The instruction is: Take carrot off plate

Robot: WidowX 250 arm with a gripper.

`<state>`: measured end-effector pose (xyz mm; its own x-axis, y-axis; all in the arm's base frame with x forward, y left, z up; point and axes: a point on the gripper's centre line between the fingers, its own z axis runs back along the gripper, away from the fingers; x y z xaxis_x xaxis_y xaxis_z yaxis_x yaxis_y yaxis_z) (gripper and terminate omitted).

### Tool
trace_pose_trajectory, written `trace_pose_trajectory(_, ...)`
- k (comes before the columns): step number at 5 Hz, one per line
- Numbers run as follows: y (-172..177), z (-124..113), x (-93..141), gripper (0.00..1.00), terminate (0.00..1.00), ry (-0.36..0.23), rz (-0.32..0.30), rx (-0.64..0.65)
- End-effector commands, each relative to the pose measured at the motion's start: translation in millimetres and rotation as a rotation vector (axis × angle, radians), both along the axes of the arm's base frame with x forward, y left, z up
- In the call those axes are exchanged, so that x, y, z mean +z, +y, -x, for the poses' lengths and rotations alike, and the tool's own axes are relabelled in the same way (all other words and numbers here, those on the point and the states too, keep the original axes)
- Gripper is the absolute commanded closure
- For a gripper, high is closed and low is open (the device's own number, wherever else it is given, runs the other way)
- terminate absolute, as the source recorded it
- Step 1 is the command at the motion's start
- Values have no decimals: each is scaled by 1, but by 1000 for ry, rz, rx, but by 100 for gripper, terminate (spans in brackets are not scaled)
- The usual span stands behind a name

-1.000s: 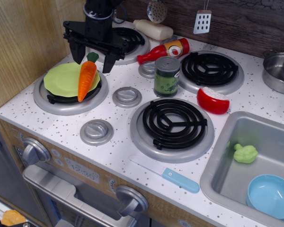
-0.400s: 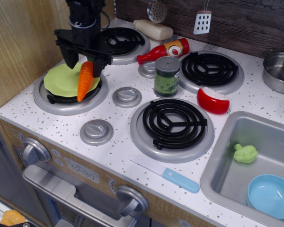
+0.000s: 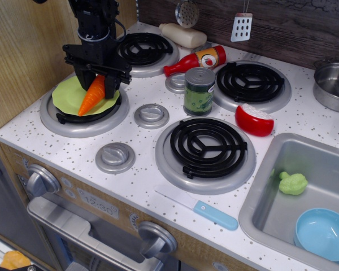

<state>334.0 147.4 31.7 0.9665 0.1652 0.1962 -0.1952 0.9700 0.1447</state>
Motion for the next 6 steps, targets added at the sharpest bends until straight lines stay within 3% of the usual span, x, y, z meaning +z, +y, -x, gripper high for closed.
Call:
trace_pose_trajectory(1,3,-7,33,100,0,-25,-66,-9)
trace_pose_trajectory(2,-15,-4,62,100,0,26,-95,3)
trace_pose_trajectory(3,-45,5,65,100,0,41,-67,52)
trace_pose_trajectory(4,-65,14,44,100,0,13,1,79)
trace_pose_trajectory(6,-83,19,27,100,0,-18,120,53)
